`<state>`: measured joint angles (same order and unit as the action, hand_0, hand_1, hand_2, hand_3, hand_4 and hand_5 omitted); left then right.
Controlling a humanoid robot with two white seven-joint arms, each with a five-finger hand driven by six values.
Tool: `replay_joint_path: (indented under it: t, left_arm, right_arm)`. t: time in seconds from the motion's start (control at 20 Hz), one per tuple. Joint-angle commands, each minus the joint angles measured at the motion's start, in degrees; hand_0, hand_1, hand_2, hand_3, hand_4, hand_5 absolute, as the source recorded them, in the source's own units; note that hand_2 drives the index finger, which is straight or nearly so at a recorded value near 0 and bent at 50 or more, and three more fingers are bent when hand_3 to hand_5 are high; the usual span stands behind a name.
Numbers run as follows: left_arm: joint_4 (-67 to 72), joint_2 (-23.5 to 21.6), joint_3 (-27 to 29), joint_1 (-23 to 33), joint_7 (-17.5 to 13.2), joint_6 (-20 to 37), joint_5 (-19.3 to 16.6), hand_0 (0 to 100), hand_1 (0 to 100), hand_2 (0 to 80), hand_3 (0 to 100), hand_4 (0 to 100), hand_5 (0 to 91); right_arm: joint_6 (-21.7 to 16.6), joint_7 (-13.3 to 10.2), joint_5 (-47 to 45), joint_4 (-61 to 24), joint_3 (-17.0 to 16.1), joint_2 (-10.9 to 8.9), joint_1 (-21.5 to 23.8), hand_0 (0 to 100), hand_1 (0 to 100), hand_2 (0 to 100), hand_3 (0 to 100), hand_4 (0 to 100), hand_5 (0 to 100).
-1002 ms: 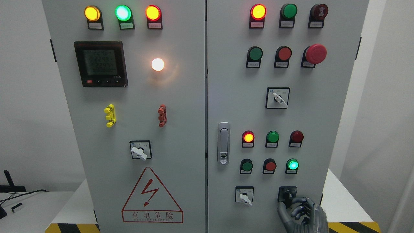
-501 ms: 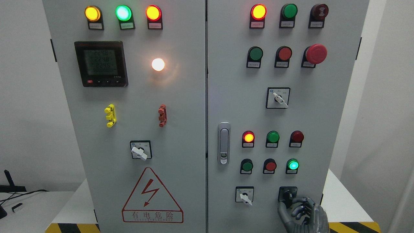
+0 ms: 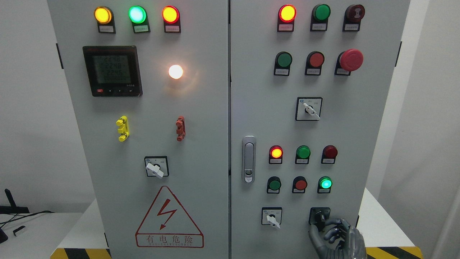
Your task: Trip black knob to open circuit
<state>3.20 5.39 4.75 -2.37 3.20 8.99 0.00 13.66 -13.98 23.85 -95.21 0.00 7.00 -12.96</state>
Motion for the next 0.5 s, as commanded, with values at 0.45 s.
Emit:
replay_joint_path:
  t: [0.45]
  left_arm:
    - [-0.04, -0.03, 0.0, 0.0, -0.04, -0.03, -1.76, 12, 39, 0.0, 0, 0, 0.0]
  right_arm:
    - [-0.13, 0.01, 1.81, -0.15, -1.32, -0.05, -0.05, 28, 79, 46, 75, 80, 94]
